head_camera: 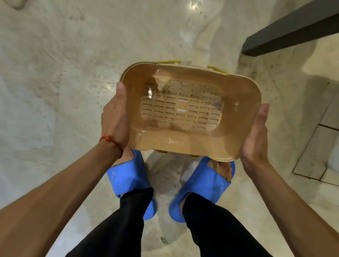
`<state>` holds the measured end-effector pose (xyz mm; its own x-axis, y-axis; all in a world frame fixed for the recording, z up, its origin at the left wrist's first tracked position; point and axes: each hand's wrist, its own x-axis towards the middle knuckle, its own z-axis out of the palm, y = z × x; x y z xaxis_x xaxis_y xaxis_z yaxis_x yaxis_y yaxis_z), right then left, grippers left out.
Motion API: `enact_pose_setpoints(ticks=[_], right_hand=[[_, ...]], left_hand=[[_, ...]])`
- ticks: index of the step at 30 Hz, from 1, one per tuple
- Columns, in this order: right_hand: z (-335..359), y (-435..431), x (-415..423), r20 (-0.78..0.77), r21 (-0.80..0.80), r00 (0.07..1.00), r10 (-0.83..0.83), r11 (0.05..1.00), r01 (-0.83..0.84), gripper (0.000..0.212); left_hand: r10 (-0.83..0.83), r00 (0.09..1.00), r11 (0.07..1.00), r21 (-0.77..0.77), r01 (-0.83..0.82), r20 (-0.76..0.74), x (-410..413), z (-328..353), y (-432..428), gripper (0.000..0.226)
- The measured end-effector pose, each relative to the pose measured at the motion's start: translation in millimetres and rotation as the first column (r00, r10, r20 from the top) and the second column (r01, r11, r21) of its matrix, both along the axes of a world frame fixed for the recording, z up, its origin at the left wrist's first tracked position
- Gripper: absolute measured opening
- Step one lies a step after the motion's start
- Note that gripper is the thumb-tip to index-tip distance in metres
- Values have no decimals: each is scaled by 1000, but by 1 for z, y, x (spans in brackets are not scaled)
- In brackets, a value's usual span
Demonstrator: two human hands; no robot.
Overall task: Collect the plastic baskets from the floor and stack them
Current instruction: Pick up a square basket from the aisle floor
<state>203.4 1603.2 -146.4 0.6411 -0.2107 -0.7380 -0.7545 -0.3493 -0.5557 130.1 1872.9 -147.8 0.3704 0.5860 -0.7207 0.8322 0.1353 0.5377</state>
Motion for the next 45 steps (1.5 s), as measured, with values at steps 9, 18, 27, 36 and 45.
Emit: enact_pose_setpoints(ticks=[9,18,27,36,45], right_hand=[[23,10,1,-46,-73,998,-35,997,31,78],[138,20,-32,119,-340,976,183,931,-133,68],[299,30,-73,184,-265,980,71,964,-20,64],[423,22,-152,252,-325,935,-250,888,325,78],[536,-20,-265,417,-376,778,-470,690,619,69]], left_hand=[[31,999,999,-35,-32,-35,7,33,-1,74],[-10,999,983,183,19,-51,-17,145,4,64],[22,1000,987,160,-21,-4,-59,299,3,61],[-180,975,979,118,165,130,-83,421,2,59],[-428,894,902,125,413,131,-115,527,-58,61]])
